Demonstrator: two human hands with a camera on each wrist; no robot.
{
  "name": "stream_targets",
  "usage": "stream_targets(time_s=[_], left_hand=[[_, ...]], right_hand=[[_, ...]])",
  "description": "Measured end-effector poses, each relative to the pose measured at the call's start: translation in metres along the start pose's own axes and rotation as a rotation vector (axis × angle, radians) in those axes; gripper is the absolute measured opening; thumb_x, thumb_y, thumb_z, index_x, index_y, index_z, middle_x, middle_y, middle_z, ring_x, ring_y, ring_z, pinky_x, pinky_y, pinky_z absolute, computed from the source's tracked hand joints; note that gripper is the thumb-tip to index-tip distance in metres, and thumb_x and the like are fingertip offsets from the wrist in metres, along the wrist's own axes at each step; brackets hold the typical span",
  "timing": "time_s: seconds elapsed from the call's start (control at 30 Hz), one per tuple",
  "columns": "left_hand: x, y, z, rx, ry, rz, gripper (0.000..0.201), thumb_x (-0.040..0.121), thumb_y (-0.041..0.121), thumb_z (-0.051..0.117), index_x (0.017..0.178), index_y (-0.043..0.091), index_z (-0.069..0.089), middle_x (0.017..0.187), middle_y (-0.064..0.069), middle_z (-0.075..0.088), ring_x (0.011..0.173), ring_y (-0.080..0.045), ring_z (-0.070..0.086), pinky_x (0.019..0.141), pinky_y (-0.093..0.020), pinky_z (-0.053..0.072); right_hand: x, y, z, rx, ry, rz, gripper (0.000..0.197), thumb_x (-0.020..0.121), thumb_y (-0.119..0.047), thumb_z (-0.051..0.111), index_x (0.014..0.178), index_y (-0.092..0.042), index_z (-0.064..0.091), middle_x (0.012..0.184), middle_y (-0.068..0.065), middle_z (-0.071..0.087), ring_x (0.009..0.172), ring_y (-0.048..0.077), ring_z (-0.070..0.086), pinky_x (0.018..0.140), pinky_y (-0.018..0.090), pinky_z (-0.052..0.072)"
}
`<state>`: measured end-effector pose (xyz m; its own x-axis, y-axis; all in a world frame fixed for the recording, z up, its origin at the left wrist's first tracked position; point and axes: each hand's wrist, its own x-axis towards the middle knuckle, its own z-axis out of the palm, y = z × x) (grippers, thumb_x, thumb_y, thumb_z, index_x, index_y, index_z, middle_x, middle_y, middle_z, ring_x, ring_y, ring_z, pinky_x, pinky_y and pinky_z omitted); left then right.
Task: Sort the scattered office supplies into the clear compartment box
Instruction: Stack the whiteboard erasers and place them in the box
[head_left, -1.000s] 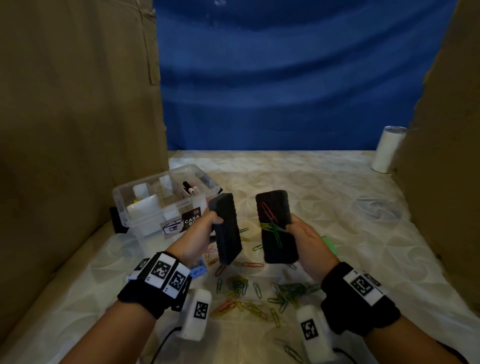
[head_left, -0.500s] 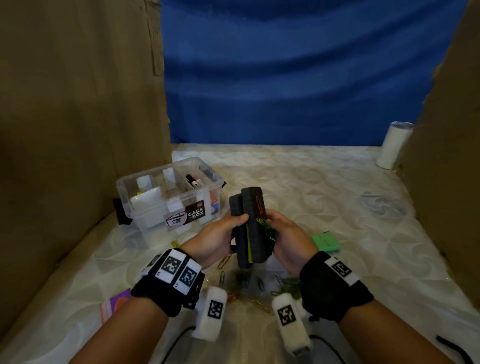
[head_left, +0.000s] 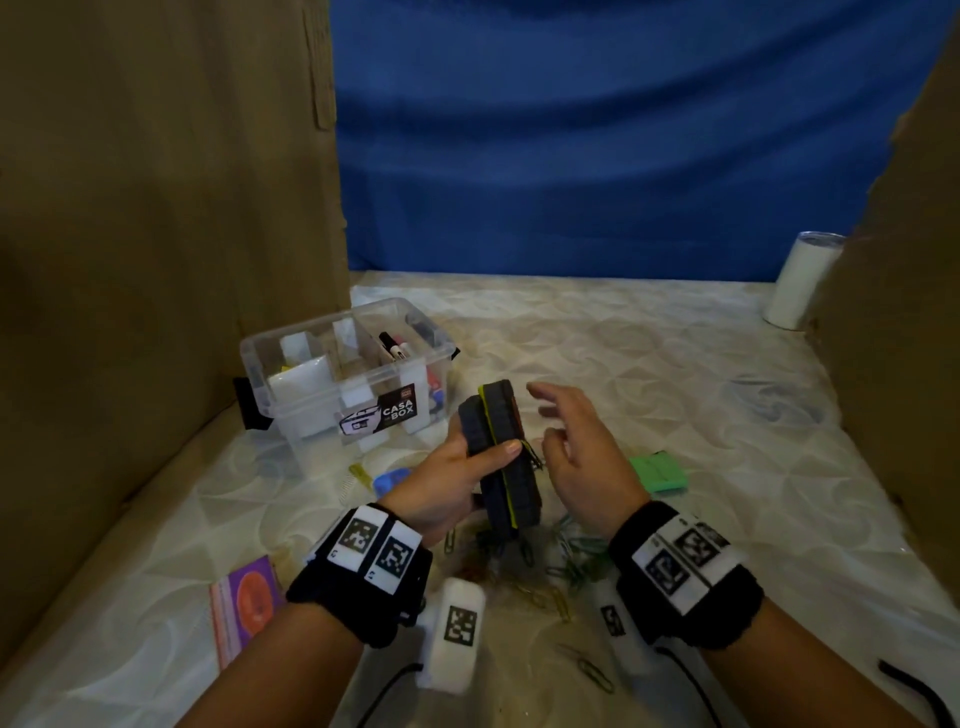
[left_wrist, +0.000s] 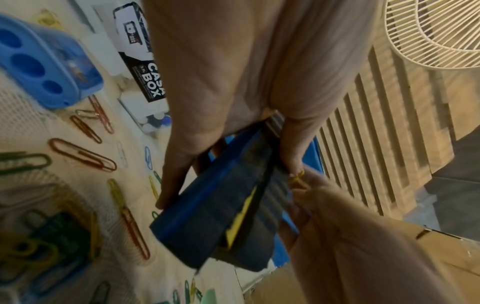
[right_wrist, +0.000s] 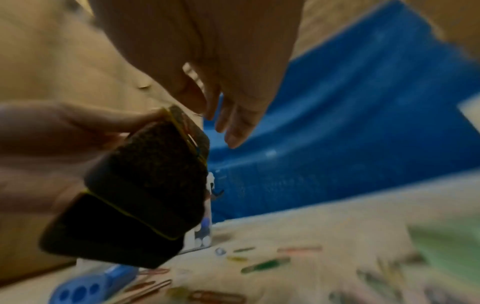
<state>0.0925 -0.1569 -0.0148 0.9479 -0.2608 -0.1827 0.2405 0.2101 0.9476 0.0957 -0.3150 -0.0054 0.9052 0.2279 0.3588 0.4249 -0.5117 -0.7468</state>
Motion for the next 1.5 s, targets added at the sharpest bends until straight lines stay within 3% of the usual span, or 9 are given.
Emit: stream_targets(time_s=[0.17, 0.37, 0.67, 0.77, 0.9, 1.17, 1.27, 1.37, 1.5], left_hand=[[-0.002, 0.006, -0.008, -0.031, 0.046, 0.03, 0.048, 0.091, 0.012, 0.056, 0.136, 0.012, 0.042, 0.114, -0.011, 0.063, 0.103, -0.024, 0.064, 0.081, -0.044, 0.054], [-0.004, 0.009, -0.026, -0.018, 0.08, 0.018, 0.054, 0.09, 0.01, 0.057, 0.139, 0.019, 0.039, 0.134, -0.017, 0.054, 0.122, -0.03, 0.054, 0.087, -0.044, 0.052], [-0.011, 0.016, -0.013, 0.042, 0.075, 0.001, 0.055, 0.088, 0.014, 0.06, 0.139, 0.018, 0.039, 0.134, -0.015, 0.055, 0.12, -0.03, 0.055, 0.087, -0.048, 0.052], [-0.021, 0.033, -0.022, 0.055, 0.108, 0.004, 0.055, 0.088, 0.016, 0.061, 0.139, 0.021, 0.041, 0.131, -0.01, 0.058, 0.117, -0.027, 0.058, 0.089, -0.047, 0.051], [-0.045, 0.06, -0.043, 0.234, 0.136, 0.087, 0.064, 0.084, 0.021, 0.067, 0.141, 0.025, 0.036, 0.13, -0.002, 0.06, 0.119, -0.021, 0.058, 0.094, -0.048, 0.05], [-0.098, 0.09, -0.082, 0.517, 0.255, 0.278, 0.067, 0.089, 0.007, 0.058, 0.142, 0.029, 0.022, 0.124, 0.009, 0.058, 0.117, -0.004, 0.056, 0.105, -0.036, 0.042], [-0.109, 0.094, -0.09, 0.563, 0.272, 0.306, 0.069, 0.09, 0.003, 0.056, 0.144, 0.024, 0.019, 0.116, 0.015, 0.056, 0.104, 0.01, 0.057, 0.095, -0.021, 0.047], [-0.113, 0.092, -0.099, 0.61, 0.29, 0.331, 0.067, 0.09, 0.002, 0.056, 0.141, 0.025, 0.019, 0.114, 0.017, 0.055, 0.096, 0.018, 0.058, 0.084, -0.006, 0.049], [-0.117, 0.088, -0.109, 0.613, 0.299, 0.314, 0.072, 0.089, 0.009, 0.058, 0.143, 0.03, 0.016, 0.113, 0.026, 0.054, 0.096, 0.023, 0.055, 0.083, -0.005, 0.046]], right_hand=[[-0.019, -0.011, 0.006, -0.191, -0.322, -0.193, 0.07, 0.087, -0.008, 0.039, 0.152, -0.011, 0.014, 0.157, 0.002, 0.02, 0.144, 0.011, 0.022, 0.119, 0.024, 0.019], [-0.036, 0.002, -0.003, -0.51, -0.587, -0.02, 0.056, 0.094, -0.018, 0.04, 0.149, -0.021, 0.026, 0.157, -0.001, 0.022, 0.136, 0.023, 0.036, 0.109, 0.04, 0.037], [-0.041, -0.013, 0.016, -0.305, -0.442, -0.031, 0.089, 0.086, -0.015, 0.045, 0.151, -0.023, -0.016, 0.161, -0.005, -0.008, 0.142, 0.018, 0.028, 0.109, 0.037, 0.039], [-0.051, 0.01, 0.019, -0.442, -0.612, 0.018, 0.073, 0.087, -0.022, 0.041, 0.152, -0.02, 0.008, 0.157, 0.003, 0.021, 0.139, 0.023, 0.033, 0.111, 0.042, 0.036], [-0.054, -0.002, 0.01, -0.657, -0.633, -0.066, 0.032, 0.091, -0.029, 0.041, 0.119, -0.016, 0.053, 0.124, 0.003, 0.052, 0.114, 0.026, 0.052, 0.093, 0.038, 0.047], [-0.048, -0.1, 0.105, -0.406, -0.73, -0.153, 0.04, 0.089, -0.035, 0.053, 0.12, -0.011, 0.043, 0.119, 0.012, 0.048, 0.101, 0.035, 0.057, 0.072, 0.034, 0.04], [-0.049, -0.124, 0.163, -0.415, -0.934, -0.198, 0.075, 0.082, -0.056, 0.054, 0.141, -0.016, 0.029, 0.136, 0.015, 0.042, 0.119, 0.038, 0.05, 0.095, 0.04, 0.043], [-0.048, -0.135, 0.198, -0.526, -0.934, -0.262, 0.062, 0.094, -0.036, 0.052, 0.146, -0.013, 0.027, 0.151, 0.016, 0.03, 0.138, 0.035, 0.029, 0.115, 0.045, 0.023], [-0.041, -0.129, 0.198, -0.58, -0.98, -0.191, 0.064, 0.093, -0.034, 0.053, 0.147, -0.017, 0.022, 0.147, 0.013, 0.03, 0.135, 0.034, 0.033, 0.109, 0.044, 0.03]])
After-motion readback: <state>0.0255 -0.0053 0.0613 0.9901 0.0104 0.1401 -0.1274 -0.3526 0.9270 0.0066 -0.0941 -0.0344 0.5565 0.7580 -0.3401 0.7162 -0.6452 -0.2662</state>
